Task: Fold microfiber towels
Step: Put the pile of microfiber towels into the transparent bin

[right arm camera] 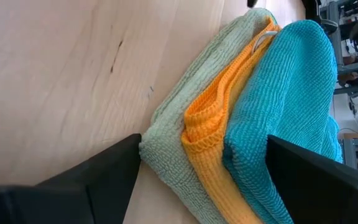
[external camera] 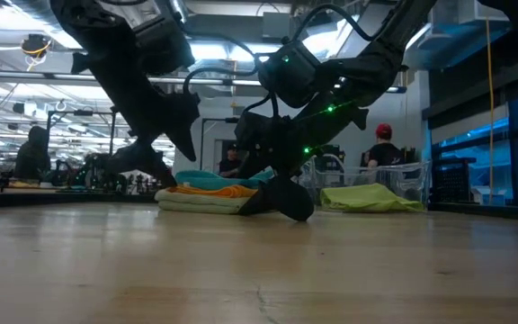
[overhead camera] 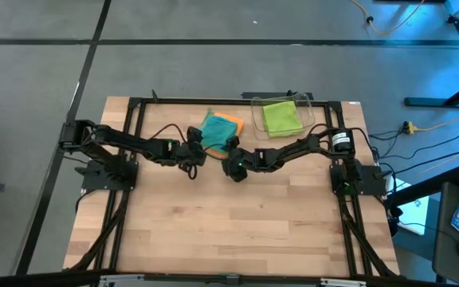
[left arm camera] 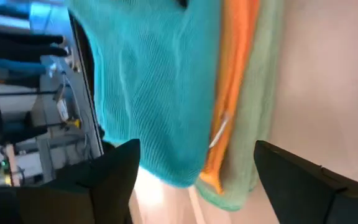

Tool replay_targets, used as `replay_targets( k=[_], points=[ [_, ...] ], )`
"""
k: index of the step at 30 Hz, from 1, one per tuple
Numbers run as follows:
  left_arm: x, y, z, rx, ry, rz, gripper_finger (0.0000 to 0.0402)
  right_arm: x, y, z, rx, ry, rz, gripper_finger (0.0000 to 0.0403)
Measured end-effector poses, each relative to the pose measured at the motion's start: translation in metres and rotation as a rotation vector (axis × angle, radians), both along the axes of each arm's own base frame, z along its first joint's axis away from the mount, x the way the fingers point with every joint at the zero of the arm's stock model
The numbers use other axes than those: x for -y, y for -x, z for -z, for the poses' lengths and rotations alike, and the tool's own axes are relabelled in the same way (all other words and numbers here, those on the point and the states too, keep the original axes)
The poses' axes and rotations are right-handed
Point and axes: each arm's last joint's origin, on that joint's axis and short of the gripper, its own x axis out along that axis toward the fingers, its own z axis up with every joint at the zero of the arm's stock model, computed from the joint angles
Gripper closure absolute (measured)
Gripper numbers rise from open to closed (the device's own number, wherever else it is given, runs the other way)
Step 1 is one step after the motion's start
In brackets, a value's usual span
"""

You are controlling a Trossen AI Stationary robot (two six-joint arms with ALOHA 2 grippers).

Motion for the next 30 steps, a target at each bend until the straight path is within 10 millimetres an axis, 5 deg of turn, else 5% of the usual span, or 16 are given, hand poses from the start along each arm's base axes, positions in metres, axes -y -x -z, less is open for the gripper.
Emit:
replay_targets(
  k=[10, 19, 30],
  points=[
    [-0.033, 0.006, 0.003, 0.018, 0.191, 0.02, 0.0076, 0.0, 0.0, 0.0, 0.019, -0.034, 0.031, 0.0067],
    [-0.024, 0.002, 0.016, 0.046, 0.478, 0.05, 0.0076, 0.0, 0.0, 0.0, 0.02, -0.034, 0.031, 0.0067],
    [-0.013, -0.006, -0.012, 0.062, 0.156, 0.016, 0.0076, 0.0, 0.0, 0.0, 0.02, -0.035, 0.031, 0.0067]
  ],
)
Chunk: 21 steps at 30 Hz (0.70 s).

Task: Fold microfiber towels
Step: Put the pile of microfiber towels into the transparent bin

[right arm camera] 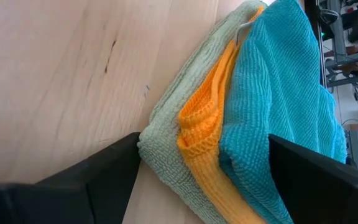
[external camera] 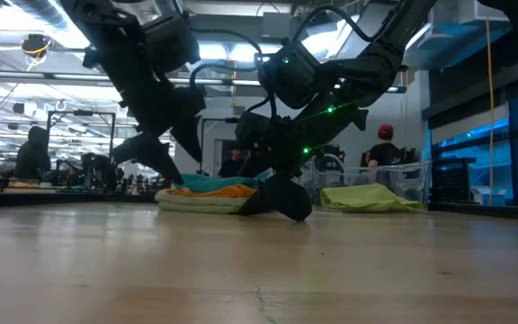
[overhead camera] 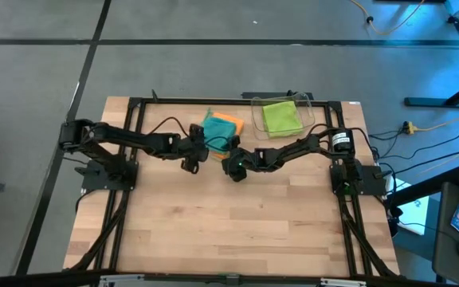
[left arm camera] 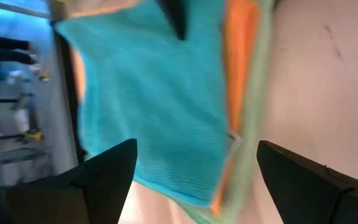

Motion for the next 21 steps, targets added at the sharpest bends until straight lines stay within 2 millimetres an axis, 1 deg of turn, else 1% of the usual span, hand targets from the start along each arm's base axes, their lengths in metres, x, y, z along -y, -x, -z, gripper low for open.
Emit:
replay_targets(
  k=[4, 9, 14, 16, 18, 21],
  points=[
    [-0.002, 0.002, 0.008, -0.044, 0.084, 0.011, 0.0076, 0.0, 0.0, 0.0, -0.001, -0.001, -0.001, 0.0067],
    [-0.008, 0.003, 0.017, -0.059, 0.085, -0.007, 0.0076, 0.0, 0.0, 0.0, 0.0, 0.0, -0.001, 0.0067],
    [-0.012, 0.005, 0.038, -0.148, 0.1, -0.005, 0.0076, 0.0, 0.0, 0.0, 0.0, 0.004, 0.003, 0.0067],
    [-0.013, 0.003, 0.043, -0.165, 0.078, -0.014, 0.0076, 0.0, 0.0, 0.0, 0.001, 0.004, 0.004, 0.0067],
    [-0.014, -0.001, 0.048, -0.162, 0.011, -0.044, 0.0076, 0.0, 0.0, 0.0, 0.001, 0.005, 0.004, 0.0067],
    [-0.017, -0.005, 0.05, -0.157, -0.05, -0.037, 0.0076, 0.0, 0.0, 0.0, 0.0, 0.005, 0.004, 0.0067]
  ],
)
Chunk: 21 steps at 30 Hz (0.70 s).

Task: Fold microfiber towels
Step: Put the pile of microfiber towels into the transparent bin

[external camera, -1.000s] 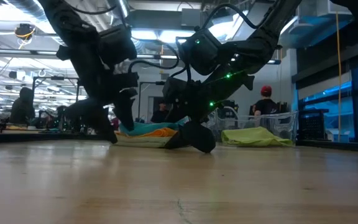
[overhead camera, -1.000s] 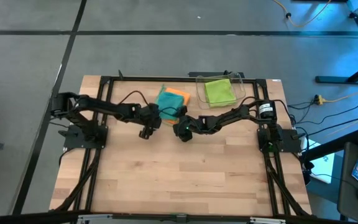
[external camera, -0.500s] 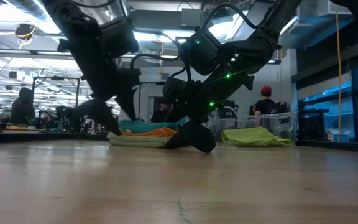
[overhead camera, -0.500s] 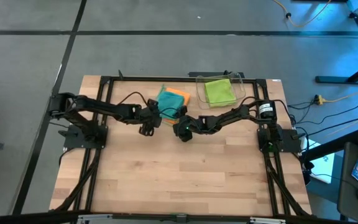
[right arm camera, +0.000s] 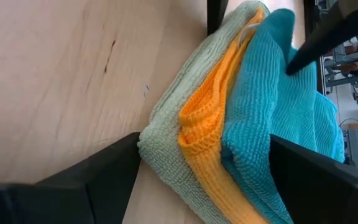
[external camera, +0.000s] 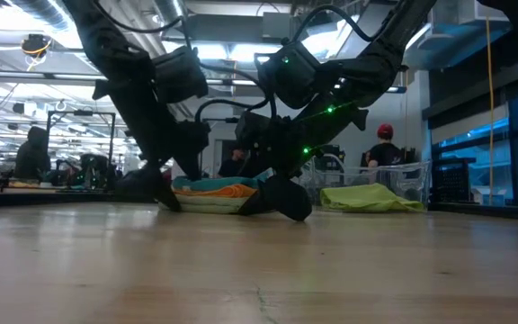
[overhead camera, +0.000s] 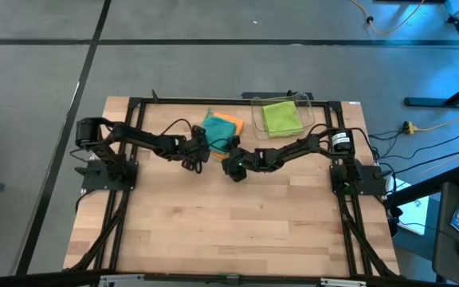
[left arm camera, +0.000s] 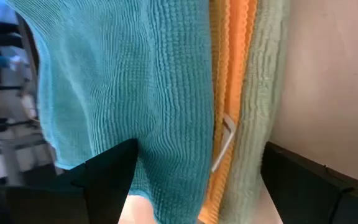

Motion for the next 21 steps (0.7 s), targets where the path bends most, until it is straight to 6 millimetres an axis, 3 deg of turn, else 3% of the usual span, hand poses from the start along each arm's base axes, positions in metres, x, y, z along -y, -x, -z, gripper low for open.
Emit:
replay_targets(
  k=[21],
  points=[
    [-0.015, -0.003, 0.007, 0.047, 0.028, -0.023, 0.0077, 0.01, 0.0, 0.0, 0.012, -0.012, 0.02, 0.0067]
  ],
)
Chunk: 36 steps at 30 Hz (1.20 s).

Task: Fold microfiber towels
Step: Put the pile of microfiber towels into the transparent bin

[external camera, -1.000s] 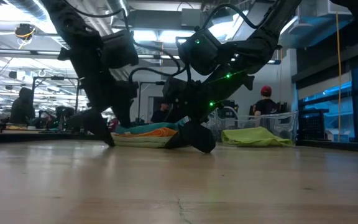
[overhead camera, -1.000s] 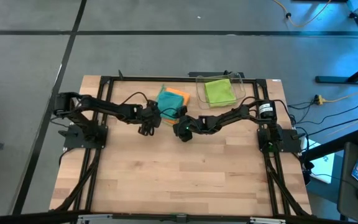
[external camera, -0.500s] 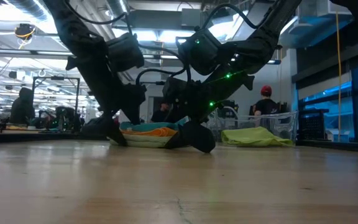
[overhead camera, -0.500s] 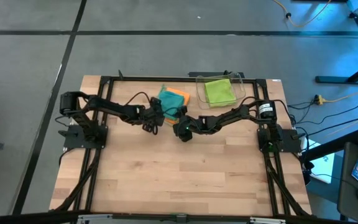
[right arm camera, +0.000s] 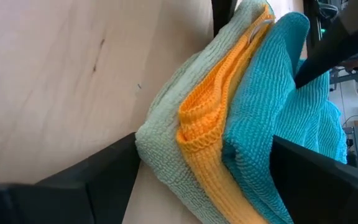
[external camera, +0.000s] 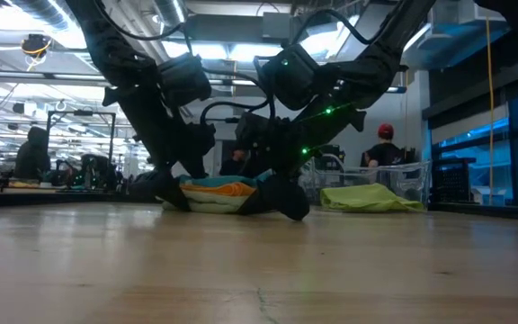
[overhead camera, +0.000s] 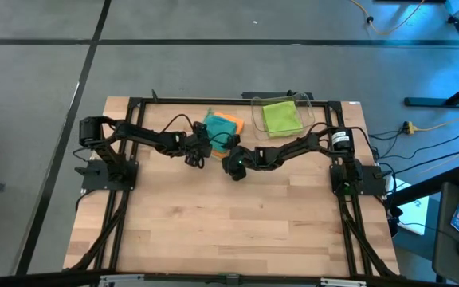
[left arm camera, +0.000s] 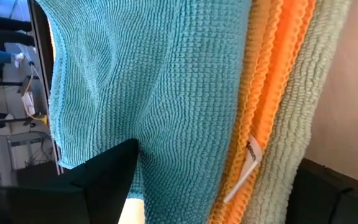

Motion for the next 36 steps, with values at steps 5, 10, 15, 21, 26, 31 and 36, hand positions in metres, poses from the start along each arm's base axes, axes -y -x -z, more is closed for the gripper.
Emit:
replay_targets(
  k=[5, 10, 15, 21, 26, 31, 36],
  points=[
    [0.0, 0.0, 0.001, 0.008, 0.013, -0.007, 0.0093, 0.007, 0.0, 0.0, 0.012, -0.009, 0.022, 0.0072],
    [0.0, 0.0, 0.002, 0.03, 0.034, -0.029, 0.0134, 0.011, 0.001, 0.0, 0.033, -0.039, 0.065, 0.01],
    [0.001, 0.0, 0.003, 0.057, 0.058, -0.063, 0.0177, 0.011, 0.001, 0.0, 0.045, -0.042, 0.079, 0.0138],
    [0.001, -0.001, 0.003, 0.094, 0.076, -0.094, 0.0219, 0.012, -0.001, -0.001, 0.079, -0.033, 0.081, 0.018],
    [0.001, -0.001, 0.003, 0.098, 0.08, -0.096, 0.0267, 0.012, -0.001, -0.002, 0.088, -0.034, 0.088, 0.0229],
    [0.001, -0.002, 0.003, 0.124, 0.097, -0.134, 0.0343, 0.012, -0.001, -0.002, 0.101, -0.05, 0.107, 0.0301],
    [0.001, -0.003, 0.001, 0.15, 0.108, -0.171, 0.0388, 0.012, -0.002, -0.003, 0.109, -0.047, 0.128, 0.0367]
  ],
)
